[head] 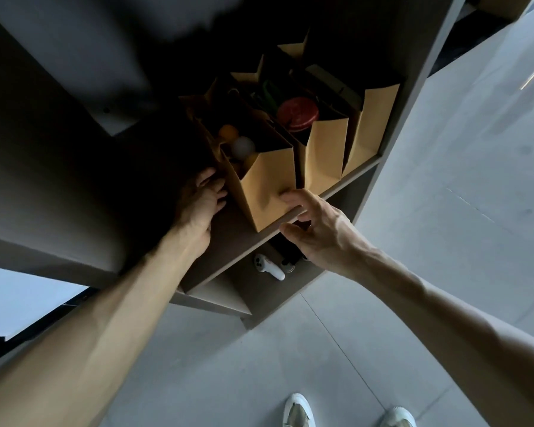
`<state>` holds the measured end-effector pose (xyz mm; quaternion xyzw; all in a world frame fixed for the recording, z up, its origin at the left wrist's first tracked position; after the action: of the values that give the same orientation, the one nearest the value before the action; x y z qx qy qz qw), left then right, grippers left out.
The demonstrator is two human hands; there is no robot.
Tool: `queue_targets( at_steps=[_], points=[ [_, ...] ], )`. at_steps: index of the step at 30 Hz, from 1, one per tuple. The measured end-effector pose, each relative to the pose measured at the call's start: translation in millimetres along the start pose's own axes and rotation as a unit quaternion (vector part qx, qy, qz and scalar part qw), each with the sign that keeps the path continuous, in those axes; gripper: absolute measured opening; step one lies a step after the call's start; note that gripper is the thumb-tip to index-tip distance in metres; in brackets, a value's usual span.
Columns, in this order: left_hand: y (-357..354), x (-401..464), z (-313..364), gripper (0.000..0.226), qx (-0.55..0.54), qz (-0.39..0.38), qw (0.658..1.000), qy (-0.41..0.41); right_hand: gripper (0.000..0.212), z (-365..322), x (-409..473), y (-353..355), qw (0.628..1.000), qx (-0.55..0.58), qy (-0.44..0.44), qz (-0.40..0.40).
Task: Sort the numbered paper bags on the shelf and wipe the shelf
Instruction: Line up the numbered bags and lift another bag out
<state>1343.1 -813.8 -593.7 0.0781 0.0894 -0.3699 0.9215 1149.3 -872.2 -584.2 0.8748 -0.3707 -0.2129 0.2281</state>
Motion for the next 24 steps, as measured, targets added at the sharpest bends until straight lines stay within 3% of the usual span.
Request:
queue_targets(
  at_steps=[5,12,20,24],
  points=[
    [12,-14,-5,0.024,0.026,0.004,0.999,-0.02,0.034,1,-9,14,0.999,0.004,0.012,0.05],
    [17,-69,43,0.022,0.11,-0.048,0.984,-0.128,0.026,-26,-46,75,0.99,0.003,0.073,0.117],
    [16,-163,166,0.018,0.149,-0.098,0.965,-0.193,0.015,-115,-113,181,0.968,-0.073,0.179,0.159],
    [9,-207,234,0.015,0.169,-0.118,0.955,-0.216,0.012,-160,-141,241,0.959,-0.058,0.21,0.182]
  ],
)
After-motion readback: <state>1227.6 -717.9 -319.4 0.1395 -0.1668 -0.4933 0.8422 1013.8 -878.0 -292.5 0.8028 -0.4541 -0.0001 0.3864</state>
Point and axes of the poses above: each hand's wrist, its own x-axis towards the middle knuckle, its own y-axis out of the back of the hand, z = x × y, the point moved 9 cm from there along x, towards the middle knuckle, and after that the axes turned 6 degrees about -y, right-handed, at the moved point
